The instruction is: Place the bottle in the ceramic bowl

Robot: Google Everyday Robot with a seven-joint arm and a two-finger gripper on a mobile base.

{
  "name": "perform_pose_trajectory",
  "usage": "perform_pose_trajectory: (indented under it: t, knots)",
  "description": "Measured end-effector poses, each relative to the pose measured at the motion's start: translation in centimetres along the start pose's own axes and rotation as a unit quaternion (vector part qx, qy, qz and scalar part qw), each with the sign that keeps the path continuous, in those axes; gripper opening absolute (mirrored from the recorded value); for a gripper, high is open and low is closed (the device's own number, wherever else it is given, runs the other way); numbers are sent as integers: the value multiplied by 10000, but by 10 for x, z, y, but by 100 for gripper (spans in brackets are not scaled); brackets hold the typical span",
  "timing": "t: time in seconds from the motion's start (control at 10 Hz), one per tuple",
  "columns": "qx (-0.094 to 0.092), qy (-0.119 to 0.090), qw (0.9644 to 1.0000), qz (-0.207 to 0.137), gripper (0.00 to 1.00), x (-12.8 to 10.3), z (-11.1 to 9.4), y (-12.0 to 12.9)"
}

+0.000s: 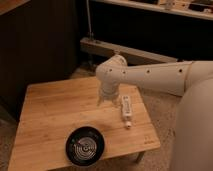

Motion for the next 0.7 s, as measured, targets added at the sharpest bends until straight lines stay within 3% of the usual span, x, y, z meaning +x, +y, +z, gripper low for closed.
perform_pose_trajectory:
  t: [0.4,0.7]
  knots:
    - [-45,-296,9995,-67,65,-33,16,-57]
    - [-146,-339,9991,-201,65,-46,32,-85]
